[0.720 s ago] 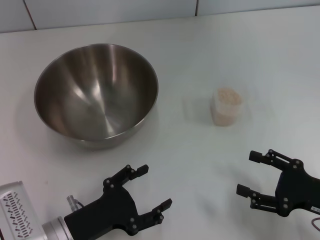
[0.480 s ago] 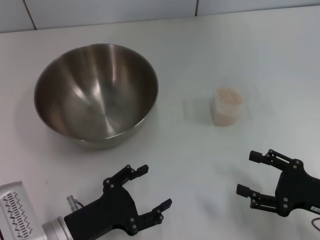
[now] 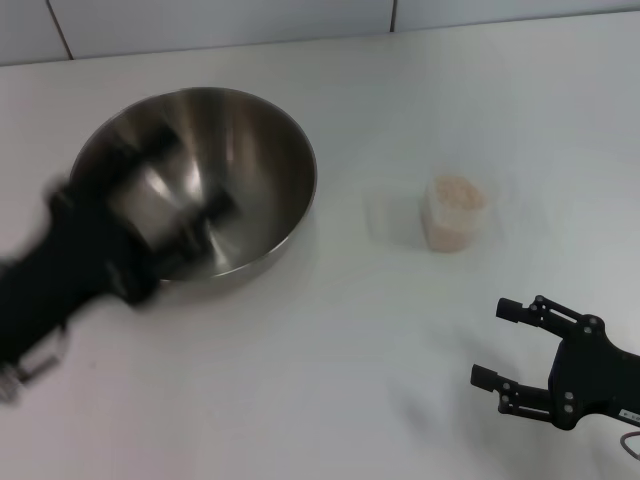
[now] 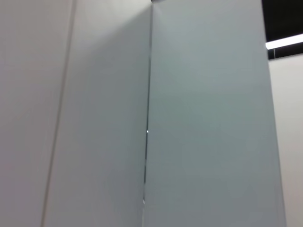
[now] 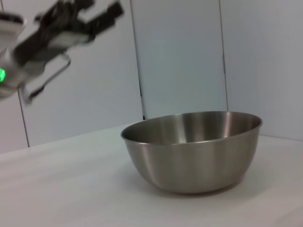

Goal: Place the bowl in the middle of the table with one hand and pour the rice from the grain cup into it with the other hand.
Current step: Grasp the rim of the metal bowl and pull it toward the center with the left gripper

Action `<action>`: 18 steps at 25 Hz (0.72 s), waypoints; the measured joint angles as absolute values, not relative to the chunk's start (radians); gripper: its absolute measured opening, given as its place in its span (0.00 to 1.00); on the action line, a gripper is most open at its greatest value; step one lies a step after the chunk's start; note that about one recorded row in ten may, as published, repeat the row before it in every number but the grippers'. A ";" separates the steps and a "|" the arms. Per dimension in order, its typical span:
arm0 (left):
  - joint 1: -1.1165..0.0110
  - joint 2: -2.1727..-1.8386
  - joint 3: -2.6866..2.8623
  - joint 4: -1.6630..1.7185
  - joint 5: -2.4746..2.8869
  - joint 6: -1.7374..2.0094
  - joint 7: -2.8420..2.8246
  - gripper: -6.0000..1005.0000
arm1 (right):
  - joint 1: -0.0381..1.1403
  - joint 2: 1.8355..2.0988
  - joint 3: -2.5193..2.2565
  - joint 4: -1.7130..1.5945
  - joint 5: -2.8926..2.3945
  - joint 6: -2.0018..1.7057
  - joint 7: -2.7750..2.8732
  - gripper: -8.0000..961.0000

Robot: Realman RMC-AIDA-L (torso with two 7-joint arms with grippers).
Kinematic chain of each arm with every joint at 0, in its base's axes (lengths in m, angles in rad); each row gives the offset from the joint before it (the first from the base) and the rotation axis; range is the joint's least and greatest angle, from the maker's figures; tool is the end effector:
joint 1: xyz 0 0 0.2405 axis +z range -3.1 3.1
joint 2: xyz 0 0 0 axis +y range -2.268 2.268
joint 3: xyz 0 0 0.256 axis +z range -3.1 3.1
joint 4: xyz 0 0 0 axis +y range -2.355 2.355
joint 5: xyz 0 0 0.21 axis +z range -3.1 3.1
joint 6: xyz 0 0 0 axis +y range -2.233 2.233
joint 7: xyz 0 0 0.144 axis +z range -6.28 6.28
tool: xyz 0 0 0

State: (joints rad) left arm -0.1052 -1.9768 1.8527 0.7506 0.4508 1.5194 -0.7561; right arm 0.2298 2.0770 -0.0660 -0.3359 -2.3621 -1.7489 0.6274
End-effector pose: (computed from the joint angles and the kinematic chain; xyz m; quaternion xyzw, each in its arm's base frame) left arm -0.2256 0.2409 -0.0059 -0.8129 -0.0770 -0.5281 0.2330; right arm 0.3532 0.1824 -0.0199 -0.9056 0.1708 0.2971 0.2500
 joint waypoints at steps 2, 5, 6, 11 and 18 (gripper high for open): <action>-0.104 -1.966 1.789 0.818 0.506 1.484 -0.842 0.79 | 0.230 2.077 -0.066 -0.336 -2.362 -1.749 0.627 0.87; -0.093 -1.951 1.685 0.985 0.661 1.354 -1.023 0.78 | 0.230 2.077 -0.066 -0.336 -2.362 -1.748 0.627 0.87; -0.072 -1.954 1.613 1.161 0.829 1.176 -1.187 0.78 | 0.228 2.077 -0.066 -0.336 -2.362 -1.749 0.627 0.87; -0.082 -2.008 1.450 1.471 1.396 0.874 -1.748 0.74 | 0.224 2.077 -0.063 -0.336 -2.359 -1.753 0.627 0.87; -0.247 -2.046 1.266 1.481 1.967 0.987 -2.286 0.73 | 0.223 2.077 -0.065 -0.336 -2.359 -1.756 0.627 0.87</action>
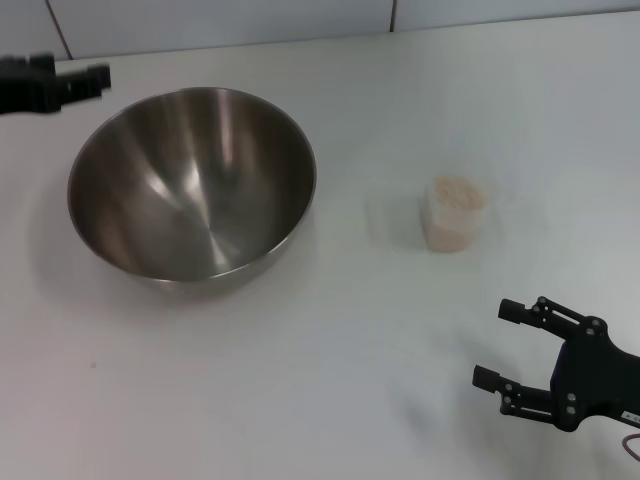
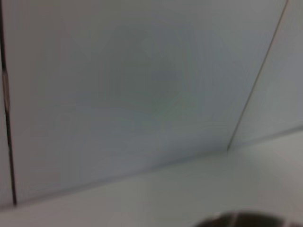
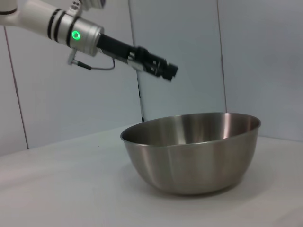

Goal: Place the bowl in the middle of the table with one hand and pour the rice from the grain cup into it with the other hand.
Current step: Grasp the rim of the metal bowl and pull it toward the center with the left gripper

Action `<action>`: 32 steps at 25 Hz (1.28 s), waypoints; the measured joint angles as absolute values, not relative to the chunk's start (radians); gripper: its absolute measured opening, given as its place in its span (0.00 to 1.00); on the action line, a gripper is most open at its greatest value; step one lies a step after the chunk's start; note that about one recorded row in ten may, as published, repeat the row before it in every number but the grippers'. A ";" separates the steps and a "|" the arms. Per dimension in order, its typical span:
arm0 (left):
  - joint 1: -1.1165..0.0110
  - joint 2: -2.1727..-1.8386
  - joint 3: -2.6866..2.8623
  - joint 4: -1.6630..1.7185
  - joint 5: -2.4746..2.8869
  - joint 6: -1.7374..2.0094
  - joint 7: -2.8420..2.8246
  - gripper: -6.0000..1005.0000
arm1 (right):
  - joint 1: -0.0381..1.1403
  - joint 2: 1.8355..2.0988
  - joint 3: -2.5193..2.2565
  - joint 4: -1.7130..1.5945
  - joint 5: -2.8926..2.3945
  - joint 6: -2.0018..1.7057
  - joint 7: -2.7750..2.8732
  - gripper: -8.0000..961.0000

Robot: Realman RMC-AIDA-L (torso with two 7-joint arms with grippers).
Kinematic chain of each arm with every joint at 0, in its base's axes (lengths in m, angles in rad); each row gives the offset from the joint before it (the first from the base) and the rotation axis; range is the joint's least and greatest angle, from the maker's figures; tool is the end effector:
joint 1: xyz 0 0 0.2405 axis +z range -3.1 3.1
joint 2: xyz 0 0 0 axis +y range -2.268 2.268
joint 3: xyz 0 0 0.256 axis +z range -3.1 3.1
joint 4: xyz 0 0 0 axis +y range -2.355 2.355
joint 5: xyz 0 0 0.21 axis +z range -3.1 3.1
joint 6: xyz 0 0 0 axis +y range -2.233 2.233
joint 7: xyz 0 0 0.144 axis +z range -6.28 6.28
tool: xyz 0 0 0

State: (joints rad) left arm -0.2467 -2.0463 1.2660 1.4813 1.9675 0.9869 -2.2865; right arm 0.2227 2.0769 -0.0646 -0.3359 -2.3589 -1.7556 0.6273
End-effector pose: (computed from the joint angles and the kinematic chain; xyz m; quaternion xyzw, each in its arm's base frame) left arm -0.1995 0.3640 0.0721 -0.8593 -0.3213 -0.1963 0.3461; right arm 0.3537 0.1800 -0.0192 -0.9039 0.1727 0.2997 0.2518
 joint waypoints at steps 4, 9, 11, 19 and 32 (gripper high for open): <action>-0.393 -2.060 1.149 1.331 2.206 1.124 -2.384 0.73 | 0.224 2.077 -0.066 -0.336 -2.359 -1.757 0.627 0.87; -0.436 -2.058 1.123 1.237 2.258 1.134 -2.375 0.73 | 0.225 2.077 -0.066 -0.336 -2.359 -1.758 0.627 0.87; -0.446 -2.058 1.121 1.218 2.293 1.134 -2.376 0.72 | 0.225 2.077 -0.064 -0.336 -2.359 -1.758 0.627 0.87; -0.490 -2.061 1.126 1.141 2.364 1.158 -2.380 0.72 | 0.231 2.077 -0.066 -0.336 -2.359 -1.755 0.627 0.87; -0.522 -2.065 1.129 1.086 2.384 1.166 -2.382 0.61 | 0.225 2.077 -0.066 -0.337 -2.360 -1.750 0.627 0.87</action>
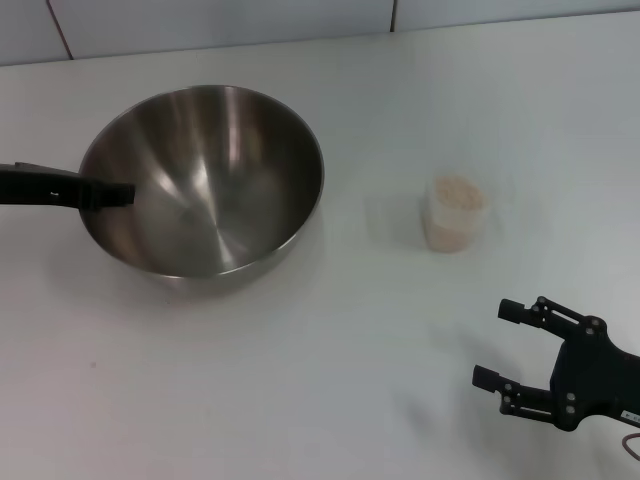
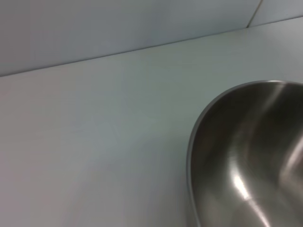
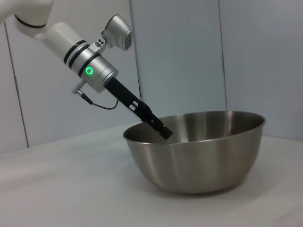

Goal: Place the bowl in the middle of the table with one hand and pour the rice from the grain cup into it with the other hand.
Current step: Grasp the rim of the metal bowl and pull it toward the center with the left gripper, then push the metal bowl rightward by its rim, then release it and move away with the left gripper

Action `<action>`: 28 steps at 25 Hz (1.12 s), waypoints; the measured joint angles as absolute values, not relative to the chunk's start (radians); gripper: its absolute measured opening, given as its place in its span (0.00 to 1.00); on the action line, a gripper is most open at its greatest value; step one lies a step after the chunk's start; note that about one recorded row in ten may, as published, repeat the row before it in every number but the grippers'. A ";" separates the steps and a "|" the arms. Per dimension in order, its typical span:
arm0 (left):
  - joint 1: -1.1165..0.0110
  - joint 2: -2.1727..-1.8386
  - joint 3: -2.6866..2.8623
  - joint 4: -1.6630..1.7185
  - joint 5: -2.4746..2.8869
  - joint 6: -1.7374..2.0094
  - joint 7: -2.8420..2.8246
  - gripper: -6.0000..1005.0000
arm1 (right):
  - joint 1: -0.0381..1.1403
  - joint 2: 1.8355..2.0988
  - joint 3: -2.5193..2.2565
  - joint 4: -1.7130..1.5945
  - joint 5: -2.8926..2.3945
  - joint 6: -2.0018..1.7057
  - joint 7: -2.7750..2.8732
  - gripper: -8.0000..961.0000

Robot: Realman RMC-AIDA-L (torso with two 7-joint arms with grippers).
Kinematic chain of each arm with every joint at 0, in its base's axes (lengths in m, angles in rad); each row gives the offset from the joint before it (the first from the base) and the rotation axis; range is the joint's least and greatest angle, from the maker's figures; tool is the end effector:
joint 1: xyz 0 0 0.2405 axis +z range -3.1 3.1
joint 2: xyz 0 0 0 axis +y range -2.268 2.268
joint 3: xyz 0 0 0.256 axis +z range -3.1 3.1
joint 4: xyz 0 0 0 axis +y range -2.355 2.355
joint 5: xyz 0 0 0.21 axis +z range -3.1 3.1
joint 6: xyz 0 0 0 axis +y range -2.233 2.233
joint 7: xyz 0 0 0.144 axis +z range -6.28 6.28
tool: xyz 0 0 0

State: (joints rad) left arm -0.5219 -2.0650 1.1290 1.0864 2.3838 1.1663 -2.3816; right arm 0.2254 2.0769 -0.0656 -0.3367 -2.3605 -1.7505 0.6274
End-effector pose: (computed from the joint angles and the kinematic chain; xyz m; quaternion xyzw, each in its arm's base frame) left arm -0.2493 0.3877 0.0194 -0.8678 -0.4182 -0.0077 0.2682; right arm 0.3539 0.1810 -0.0195 -0.9049 0.1723 0.2972 0.2514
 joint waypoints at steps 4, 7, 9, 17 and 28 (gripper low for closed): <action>-0.523 -2.066 1.129 1.092 2.384 1.170 -2.386 0.49 | 0.225 2.077 -0.064 -0.337 -2.360 -1.750 0.627 0.87; -0.530 -2.066 1.126 1.090 2.383 1.171 -2.387 0.41 | 0.224 2.077 -0.065 -0.337 -2.360 -1.750 0.627 0.87; -0.532 -2.066 1.126 1.089 2.382 1.172 -2.388 0.35 | 0.224 2.077 -0.066 -0.337 -2.360 -1.750 0.627 0.87; -0.556 -2.063 1.112 1.086 2.380 1.209 -2.389 0.10 | 0.224 2.077 -0.066 -0.336 -2.359 -1.750 0.626 0.87; -0.618 -2.060 1.046 1.074 2.341 1.277 -2.373 0.05 | 0.226 2.077 -0.066 -0.336 -2.360 -1.750 0.621 0.86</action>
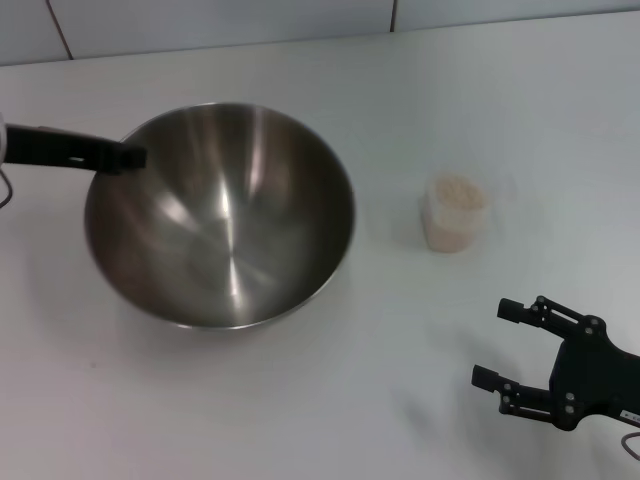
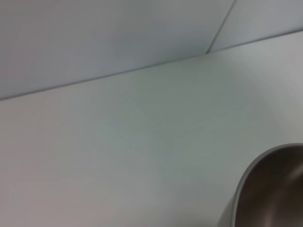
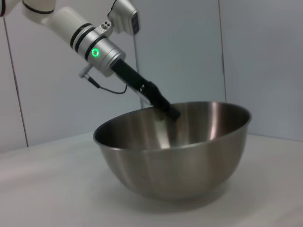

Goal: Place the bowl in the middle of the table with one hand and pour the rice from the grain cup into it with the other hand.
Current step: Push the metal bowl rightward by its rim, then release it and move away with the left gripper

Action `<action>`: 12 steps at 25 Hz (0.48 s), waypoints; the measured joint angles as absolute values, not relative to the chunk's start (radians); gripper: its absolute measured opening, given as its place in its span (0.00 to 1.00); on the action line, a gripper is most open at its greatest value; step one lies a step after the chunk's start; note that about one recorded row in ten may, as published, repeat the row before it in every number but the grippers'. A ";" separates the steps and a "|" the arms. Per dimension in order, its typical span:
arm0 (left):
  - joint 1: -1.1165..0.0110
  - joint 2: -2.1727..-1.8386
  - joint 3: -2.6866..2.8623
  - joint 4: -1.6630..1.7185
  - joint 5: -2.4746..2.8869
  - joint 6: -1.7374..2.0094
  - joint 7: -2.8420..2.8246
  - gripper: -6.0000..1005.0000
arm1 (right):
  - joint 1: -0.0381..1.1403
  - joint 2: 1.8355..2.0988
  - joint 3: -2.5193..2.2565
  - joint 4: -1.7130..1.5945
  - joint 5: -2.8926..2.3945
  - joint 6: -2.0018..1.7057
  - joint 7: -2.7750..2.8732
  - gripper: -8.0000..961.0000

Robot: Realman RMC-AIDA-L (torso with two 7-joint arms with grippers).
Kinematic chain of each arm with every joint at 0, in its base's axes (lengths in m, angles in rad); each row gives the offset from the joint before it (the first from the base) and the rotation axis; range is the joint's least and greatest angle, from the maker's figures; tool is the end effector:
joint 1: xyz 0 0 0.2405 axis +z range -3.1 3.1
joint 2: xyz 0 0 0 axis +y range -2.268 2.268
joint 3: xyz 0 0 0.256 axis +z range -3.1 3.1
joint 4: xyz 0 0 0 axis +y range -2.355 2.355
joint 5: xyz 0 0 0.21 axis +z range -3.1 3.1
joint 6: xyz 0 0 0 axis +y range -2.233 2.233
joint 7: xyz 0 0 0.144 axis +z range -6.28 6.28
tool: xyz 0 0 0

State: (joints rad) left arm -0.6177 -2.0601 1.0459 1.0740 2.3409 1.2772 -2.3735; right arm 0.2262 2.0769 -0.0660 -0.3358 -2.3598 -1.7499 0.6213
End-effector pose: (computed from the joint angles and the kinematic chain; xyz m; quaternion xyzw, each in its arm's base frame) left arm -0.2154 0.4002 0.0262 -0.8824 -0.4097 -0.0416 0.2275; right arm 0.3537 0.1813 -0.0196 -0.9053 0.1694 0.2967 0.2523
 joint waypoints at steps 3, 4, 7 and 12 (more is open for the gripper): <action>-0.656 -2.060 1.044 1.034 2.306 1.275 -2.360 0.05 | 0.228 2.077 -0.066 -0.336 -2.361 -1.750 0.621 0.86; -0.683 -2.060 1.043 1.000 2.294 1.264 -2.343 0.05 | 0.230 2.077 -0.066 -0.336 -2.362 -1.750 0.621 0.86; -0.727 -2.063 1.048 0.932 2.295 1.230 -2.325 0.06 | 0.230 2.077 -0.066 -0.336 -2.363 -1.750 0.621 0.86; -0.754 -2.064 1.059 0.857 2.303 1.176 -2.311 0.07 | 0.226 2.077 -0.066 -0.336 -2.363 -1.752 0.621 0.86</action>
